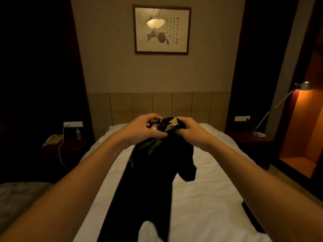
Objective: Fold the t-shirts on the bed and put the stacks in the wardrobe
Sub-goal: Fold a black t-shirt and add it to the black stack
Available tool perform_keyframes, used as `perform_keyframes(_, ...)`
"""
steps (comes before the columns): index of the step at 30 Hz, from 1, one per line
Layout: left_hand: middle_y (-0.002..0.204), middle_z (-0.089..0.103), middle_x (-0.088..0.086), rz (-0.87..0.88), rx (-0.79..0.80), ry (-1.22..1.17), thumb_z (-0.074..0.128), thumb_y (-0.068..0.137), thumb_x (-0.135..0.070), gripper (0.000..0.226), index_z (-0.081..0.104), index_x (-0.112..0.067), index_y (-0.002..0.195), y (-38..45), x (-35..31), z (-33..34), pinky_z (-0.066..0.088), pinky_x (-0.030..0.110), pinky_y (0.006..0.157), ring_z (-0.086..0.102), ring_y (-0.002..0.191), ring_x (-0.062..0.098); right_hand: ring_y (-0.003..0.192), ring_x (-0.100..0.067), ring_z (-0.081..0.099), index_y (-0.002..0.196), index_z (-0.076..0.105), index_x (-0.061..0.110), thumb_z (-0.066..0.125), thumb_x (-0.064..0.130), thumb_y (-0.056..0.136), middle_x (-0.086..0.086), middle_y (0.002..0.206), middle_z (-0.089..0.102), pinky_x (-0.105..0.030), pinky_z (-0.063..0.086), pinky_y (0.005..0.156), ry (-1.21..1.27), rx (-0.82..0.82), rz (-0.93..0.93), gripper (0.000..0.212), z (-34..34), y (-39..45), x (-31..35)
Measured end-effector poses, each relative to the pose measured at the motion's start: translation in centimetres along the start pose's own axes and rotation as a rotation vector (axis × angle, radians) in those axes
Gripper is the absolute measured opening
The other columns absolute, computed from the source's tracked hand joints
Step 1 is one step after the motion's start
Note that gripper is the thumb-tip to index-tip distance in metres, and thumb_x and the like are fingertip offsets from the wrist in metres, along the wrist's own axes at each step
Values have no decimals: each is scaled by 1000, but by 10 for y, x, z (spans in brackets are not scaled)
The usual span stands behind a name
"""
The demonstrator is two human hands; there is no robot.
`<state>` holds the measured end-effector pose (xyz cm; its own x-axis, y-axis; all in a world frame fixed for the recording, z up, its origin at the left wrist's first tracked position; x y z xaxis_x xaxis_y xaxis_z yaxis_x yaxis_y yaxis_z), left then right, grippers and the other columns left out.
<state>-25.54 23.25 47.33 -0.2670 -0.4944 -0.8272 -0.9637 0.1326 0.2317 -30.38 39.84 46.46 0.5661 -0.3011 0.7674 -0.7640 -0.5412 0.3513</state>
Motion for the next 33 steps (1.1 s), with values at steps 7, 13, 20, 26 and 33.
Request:
perform_keyframes(7, 121, 57, 1, -392, 250, -315, 61, 69, -68, 71, 58, -26, 126, -13, 102, 61, 51, 28, 72, 58, 89, 17, 81, -19, 64, 92, 64, 12, 44, -9, 89, -7, 83, 67, -29, 52, 71, 520, -225, -26, 29, -25, 0, 29)
perform_keyframes(13, 88, 61, 6, -314, 103, -555, 44, 101, -10, 29, 63, -4, 122, 2, 80, 108, 55, 35, 82, 61, 77, 19, 89, -19, 66, 103, 67, 12, 42, -7, 91, -6, 90, 70, -29, 53, 78, 600, -314, -55, 34, -59, -19, 27)
perform_keyframes(20, 98, 63, 6, -191, -345, -608, 43, 105, -24, 19, 60, -14, 103, 34, 26, 67, 47, 30, 69, 60, 85, 17, 97, -25, 66, 102, 68, 13, 43, -3, 94, -11, 98, 69, -34, 54, 82, 466, -404, 64, 31, -110, -63, -11)
perform_keyframes(26, 83, 53, 1, 143, -388, -248, 43, 106, -26, 25, 53, -21, 84, 49, -62, 25, 38, 30, 65, 51, 77, 14, 98, -20, 58, 108, 55, 20, 45, 3, 99, -7, 108, 59, -29, 49, 79, -90, -194, 340, 21, -130, -87, -30)
perform_keyframes(33, 78, 55, -5, 493, -309, 235, 48, 103, -19, 14, 57, -14, 94, 50, -161, 22, 40, 30, 70, 51, 73, 8, 128, -24, 49, 145, 17, 47, 69, 28, 89, 6, 137, 49, -52, 36, 112, 31, 391, 344, 79, -116, -79, 16)
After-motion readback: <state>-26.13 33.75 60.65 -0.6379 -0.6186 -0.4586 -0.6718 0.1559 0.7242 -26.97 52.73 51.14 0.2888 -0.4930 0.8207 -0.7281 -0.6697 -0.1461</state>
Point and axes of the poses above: each hand's wrist, its own y-axis towards the middle knuckle, its own z-axis out of the palm, x = y × z, the point moved 5 cm from there along y, towards the middle knuckle
